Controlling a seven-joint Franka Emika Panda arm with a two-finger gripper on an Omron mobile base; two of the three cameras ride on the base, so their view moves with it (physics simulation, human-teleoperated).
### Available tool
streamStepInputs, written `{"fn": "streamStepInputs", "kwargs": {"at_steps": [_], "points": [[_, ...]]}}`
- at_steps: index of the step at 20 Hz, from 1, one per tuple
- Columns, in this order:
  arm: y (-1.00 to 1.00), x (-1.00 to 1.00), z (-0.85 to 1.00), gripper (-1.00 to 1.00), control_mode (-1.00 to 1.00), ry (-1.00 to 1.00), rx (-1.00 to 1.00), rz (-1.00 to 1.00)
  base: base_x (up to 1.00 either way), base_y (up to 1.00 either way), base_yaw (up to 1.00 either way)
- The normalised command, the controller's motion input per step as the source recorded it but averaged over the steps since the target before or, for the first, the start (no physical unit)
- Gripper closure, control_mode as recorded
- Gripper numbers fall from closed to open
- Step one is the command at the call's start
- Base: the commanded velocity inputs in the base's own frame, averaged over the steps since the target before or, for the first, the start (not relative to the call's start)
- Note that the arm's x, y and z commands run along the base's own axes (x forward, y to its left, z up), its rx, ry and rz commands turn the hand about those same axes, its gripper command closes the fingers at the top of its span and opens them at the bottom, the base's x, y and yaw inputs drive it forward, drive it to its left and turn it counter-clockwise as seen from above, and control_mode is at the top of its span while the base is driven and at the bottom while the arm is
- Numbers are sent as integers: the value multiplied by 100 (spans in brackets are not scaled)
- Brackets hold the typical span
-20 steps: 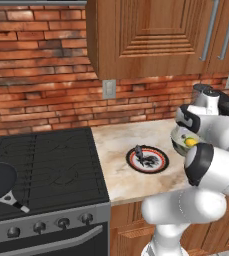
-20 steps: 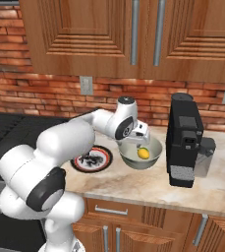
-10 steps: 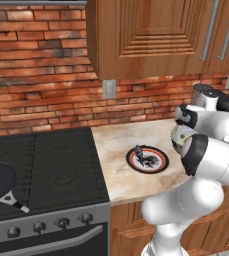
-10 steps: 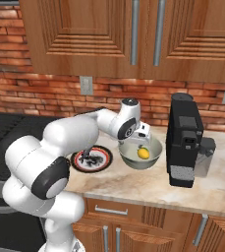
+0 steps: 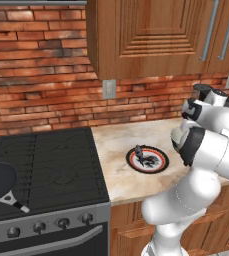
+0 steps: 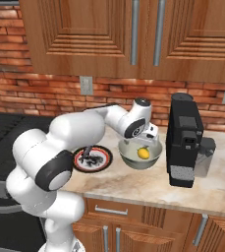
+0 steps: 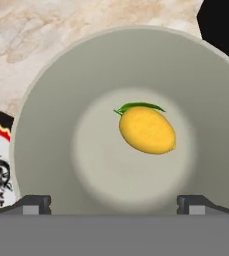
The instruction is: Place the fish on the plate and place the lemon on the same plate.
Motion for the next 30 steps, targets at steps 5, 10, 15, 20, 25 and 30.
{"fn": "streamStepInputs", "kwargs": {"at_steps": [5,10,15,20,25,30], "points": [[0,12,-35,-100,-100,0,1,0,0,0,0],[0,12,-35,-100,-100,0,0,0,0,0,0],[-1,24,-19,-100,-100,0,0,0,0,0,0],[-8,27,8,-100,-100,0,0,0,0,0,0],[-13,14,7,-100,-100,1,0,0,0,0,0],[-39,3,1,-100,-100,7,-6,3,0,0,0]]}}
